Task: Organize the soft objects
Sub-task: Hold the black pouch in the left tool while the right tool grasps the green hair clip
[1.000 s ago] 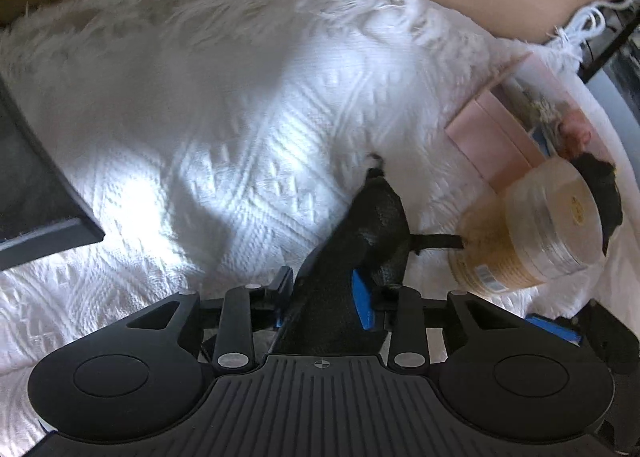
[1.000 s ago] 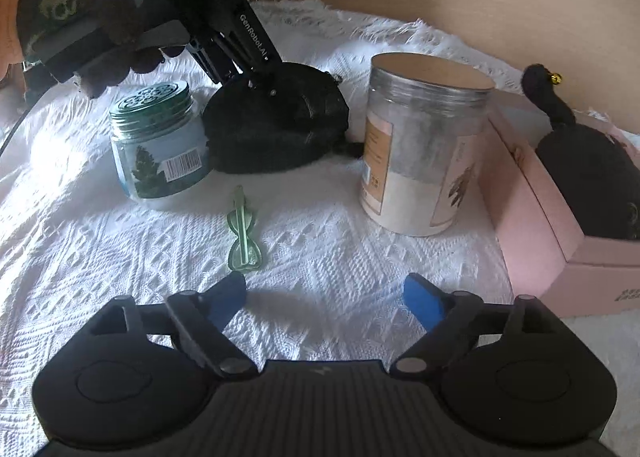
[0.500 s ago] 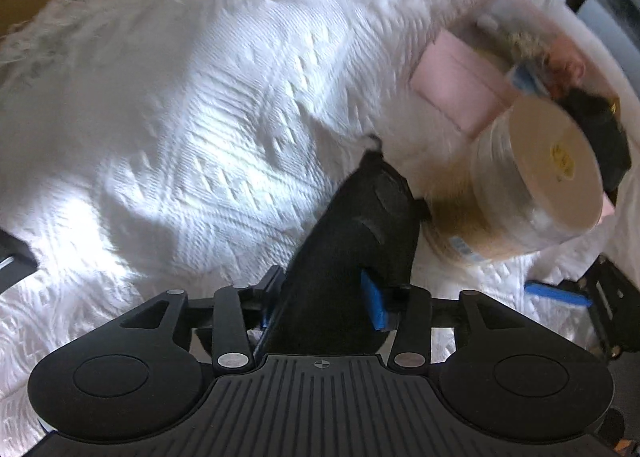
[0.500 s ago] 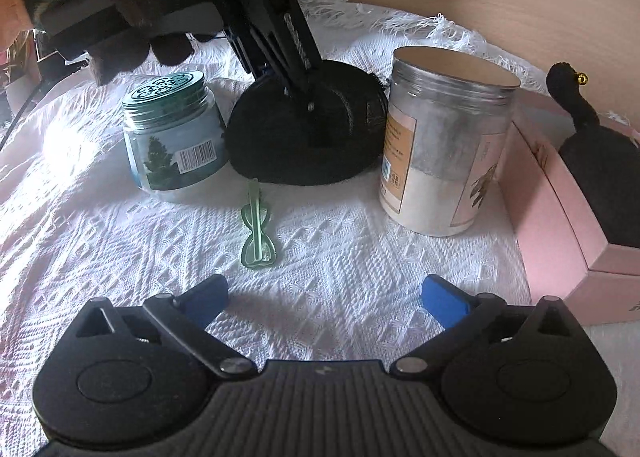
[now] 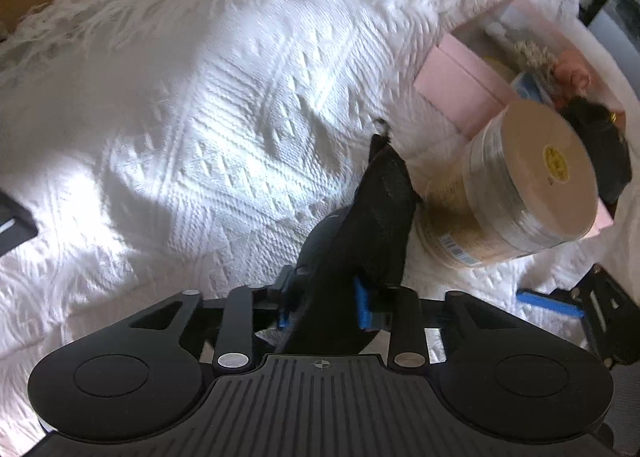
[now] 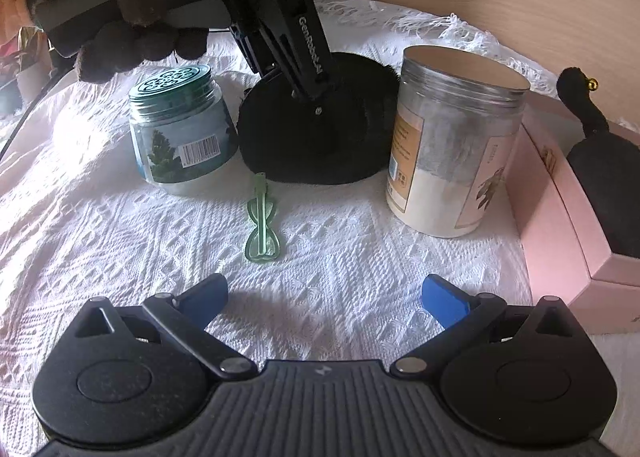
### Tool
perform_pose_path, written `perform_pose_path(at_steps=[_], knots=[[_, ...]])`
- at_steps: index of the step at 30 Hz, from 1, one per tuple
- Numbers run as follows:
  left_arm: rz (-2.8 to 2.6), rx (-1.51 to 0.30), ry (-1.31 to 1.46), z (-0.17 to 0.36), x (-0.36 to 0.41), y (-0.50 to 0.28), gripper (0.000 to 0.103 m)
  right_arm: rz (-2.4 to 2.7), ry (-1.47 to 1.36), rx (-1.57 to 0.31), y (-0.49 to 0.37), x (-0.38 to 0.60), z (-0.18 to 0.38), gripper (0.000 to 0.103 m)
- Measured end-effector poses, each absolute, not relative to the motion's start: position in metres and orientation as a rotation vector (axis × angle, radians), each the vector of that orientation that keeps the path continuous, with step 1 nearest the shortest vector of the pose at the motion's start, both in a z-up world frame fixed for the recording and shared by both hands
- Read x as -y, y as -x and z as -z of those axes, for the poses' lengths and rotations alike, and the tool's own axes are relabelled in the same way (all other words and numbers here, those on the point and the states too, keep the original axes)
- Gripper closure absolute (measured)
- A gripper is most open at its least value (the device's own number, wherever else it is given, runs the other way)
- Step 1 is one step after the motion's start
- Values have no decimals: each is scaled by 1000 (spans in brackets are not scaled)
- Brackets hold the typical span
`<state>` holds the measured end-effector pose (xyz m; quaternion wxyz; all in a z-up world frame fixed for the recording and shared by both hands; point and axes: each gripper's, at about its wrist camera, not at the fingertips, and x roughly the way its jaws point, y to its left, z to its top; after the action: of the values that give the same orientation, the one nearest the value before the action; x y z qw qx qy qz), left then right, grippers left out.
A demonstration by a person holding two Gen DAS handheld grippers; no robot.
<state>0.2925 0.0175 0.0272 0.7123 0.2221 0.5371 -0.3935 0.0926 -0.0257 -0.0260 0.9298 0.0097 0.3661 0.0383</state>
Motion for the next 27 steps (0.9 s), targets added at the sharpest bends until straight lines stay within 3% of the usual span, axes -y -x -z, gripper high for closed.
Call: perform_pose_path(at_steps=[6, 11, 20, 27], knots=[[851, -1127, -454, -45, -35, -291, 82, -87, -8, -757, -93, 25, 24, 2], [791, -1034, -354, -68, -61, -299, 83, -150, -8, -765, -90, 22, 9, 29], [736, -930, -253, -96, -105, -302, 83, -221, -68, -786, -123, 6, -10, 62], [691, -911, -214, -99, -126, -300, 83, -185, -42, -835, -156, -17, 2, 67]])
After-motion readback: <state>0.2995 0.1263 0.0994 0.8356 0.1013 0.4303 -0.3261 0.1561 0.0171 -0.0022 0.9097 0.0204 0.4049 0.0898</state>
